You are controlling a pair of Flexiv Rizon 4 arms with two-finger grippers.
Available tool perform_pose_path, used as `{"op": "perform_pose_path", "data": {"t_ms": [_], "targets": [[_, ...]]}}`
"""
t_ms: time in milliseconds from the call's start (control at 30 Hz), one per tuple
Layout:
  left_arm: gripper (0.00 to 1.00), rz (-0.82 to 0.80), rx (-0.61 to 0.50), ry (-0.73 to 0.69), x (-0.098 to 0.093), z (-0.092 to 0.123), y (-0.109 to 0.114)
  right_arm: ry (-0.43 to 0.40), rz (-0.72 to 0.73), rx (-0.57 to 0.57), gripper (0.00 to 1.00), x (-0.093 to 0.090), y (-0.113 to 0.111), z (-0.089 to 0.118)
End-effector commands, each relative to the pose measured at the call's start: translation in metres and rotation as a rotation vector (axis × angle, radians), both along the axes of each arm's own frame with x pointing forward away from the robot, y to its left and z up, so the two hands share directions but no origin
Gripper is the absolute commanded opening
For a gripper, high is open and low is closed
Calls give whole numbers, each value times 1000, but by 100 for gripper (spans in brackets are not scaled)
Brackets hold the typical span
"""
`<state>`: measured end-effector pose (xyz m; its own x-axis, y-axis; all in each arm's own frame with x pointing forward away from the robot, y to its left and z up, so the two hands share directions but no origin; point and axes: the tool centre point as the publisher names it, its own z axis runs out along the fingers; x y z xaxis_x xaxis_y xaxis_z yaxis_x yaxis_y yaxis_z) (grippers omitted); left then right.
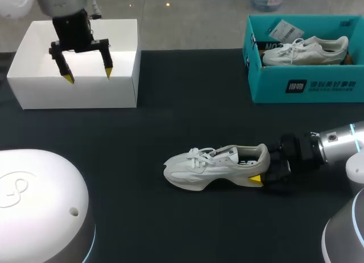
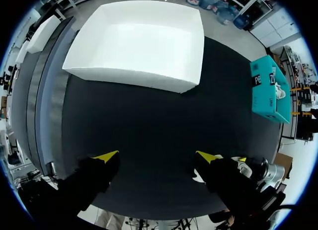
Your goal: Take the shoe out of the shoebox, open the shoe tongue, remove and reinsert the insole, then place the shoe into the shoebox
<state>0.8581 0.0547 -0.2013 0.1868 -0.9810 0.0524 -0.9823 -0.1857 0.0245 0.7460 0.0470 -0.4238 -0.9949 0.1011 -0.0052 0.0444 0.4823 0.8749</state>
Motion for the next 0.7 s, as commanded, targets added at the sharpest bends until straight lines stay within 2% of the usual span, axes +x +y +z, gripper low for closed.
{"op": "perform_pose_path", "data": {"t_ms": [33,267,467,567,700], "targets": [[100,-11,11,-11,-17,-5,-32,0,-1,-4,0,0,2,-1],[100,-54,-4,-8,-39,-6,-84,0,-1,-4,0,0,2,-1],[100,-95,-21,22,-57,-5,-119,0,-1,-4,0,0,2,-1],[100,-129,-4,29,-66,-4,-132,0,-1,-4,0,0,2,-1],[100,-129,-4,29,-66,-4,-132,0,-1,-4,0,0,2,-1]]}}
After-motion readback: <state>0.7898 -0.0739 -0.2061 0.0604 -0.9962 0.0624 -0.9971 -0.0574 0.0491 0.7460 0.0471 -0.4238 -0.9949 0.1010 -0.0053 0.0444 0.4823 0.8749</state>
